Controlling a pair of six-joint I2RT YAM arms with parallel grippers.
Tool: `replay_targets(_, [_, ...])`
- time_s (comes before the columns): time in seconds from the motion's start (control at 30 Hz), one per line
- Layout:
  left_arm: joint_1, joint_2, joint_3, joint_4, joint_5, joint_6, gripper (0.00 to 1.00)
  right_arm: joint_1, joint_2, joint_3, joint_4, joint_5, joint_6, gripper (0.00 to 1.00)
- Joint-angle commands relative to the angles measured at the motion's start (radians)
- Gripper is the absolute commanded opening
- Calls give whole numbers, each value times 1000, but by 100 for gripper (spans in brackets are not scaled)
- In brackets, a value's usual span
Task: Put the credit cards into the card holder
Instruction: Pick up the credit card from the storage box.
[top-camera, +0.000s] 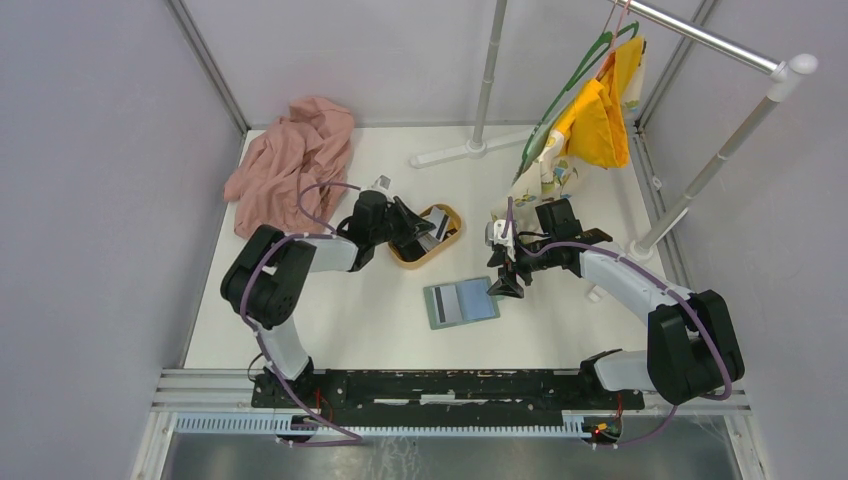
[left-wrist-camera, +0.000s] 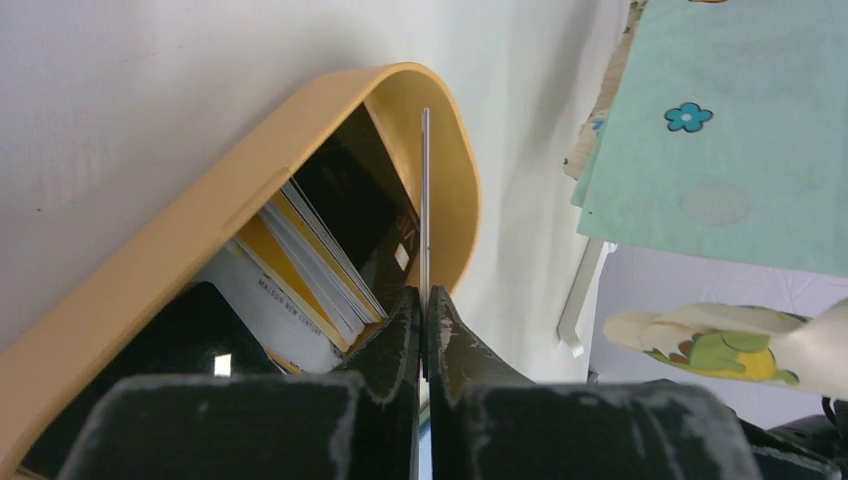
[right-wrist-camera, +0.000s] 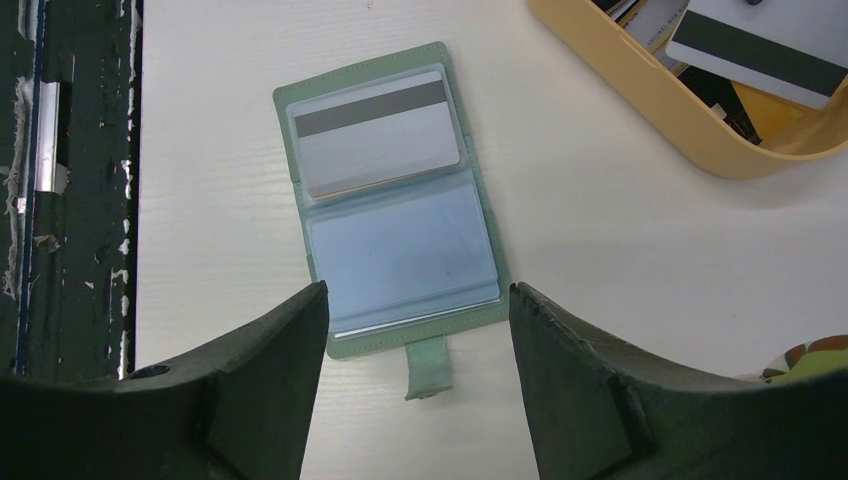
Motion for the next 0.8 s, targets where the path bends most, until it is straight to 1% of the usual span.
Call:
replay_targets(0.0, [2, -94, -24, 18, -3, 70, 2, -4, -16, 41, 2, -32, -13, 72])
replay_targets(0.13, [2, -119, -35, 16, 1, 164, 2, -4, -15, 40, 2, -35, -15, 72])
replay_targets(0.4, [2, -157, -62, 27, -14, 435, 2, -5, -13, 28, 27, -42, 0, 72])
replay_targets(0.5, [3, -154, -24, -56, -43, 481, 2, -5, -8, 27, 30, -44, 2, 72])
replay_targets(0.57, [3, -135, 5, -99, -25, 496, 5, -4, -6, 27, 31, -44, 2, 72])
replay_targets(0.77, [3, -113, 35, -127, -5, 507, 11, -4, 0, 26, 31, -41, 2, 72])
